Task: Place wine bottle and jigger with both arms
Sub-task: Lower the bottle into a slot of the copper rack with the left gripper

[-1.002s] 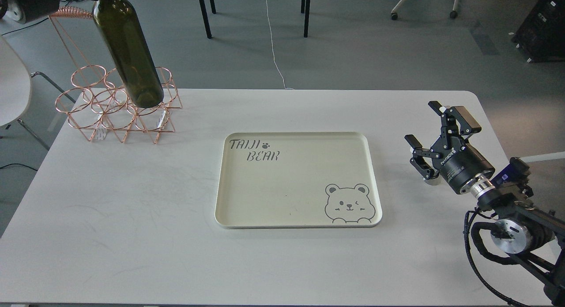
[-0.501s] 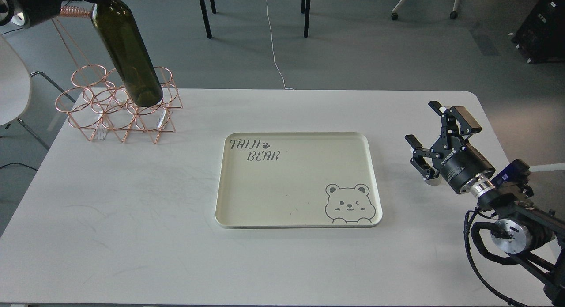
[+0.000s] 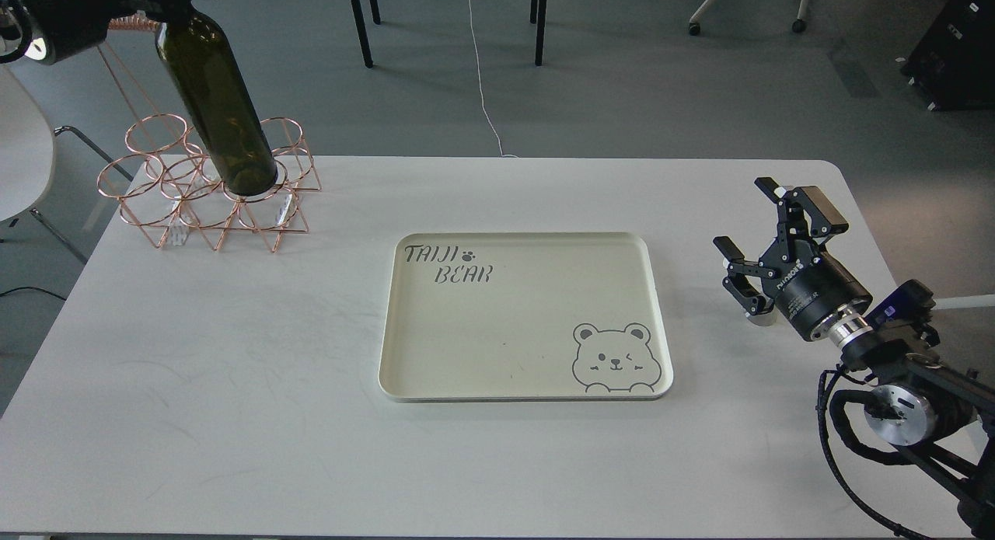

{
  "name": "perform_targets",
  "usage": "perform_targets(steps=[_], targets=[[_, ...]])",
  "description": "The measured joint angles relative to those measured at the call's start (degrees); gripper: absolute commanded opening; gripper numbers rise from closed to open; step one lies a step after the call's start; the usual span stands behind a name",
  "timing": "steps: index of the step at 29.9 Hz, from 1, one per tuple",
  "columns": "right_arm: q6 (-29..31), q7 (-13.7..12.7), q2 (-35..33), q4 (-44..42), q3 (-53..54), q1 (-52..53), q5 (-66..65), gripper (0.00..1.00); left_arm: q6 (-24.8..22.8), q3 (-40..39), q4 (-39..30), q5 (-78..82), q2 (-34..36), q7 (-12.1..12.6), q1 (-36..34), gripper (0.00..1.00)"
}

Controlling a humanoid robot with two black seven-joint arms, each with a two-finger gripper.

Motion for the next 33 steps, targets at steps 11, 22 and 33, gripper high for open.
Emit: perform_targets(steps=[11, 22, 33], targets=[[-0.01, 0.0, -0.01, 0.03, 0.0, 0.0, 0.0, 0.98, 1.85, 2.33, 0.69, -0.45, -0.49, -0.02, 0.07, 0.07], [-0.01, 0.0, -0.02, 0.03, 0.09, -0.13, 0.0, 0.98, 4.37, 3.21, 2.06, -2.21, -1.85, 0.0, 2.73, 0.09], [-0.06, 0.0, 0.02, -0.06, 0.09, -0.26, 0.0, 0.98, 6.96, 3.22, 2.44, -3.35, -2.66, 0.01, 7.62, 0.16]])
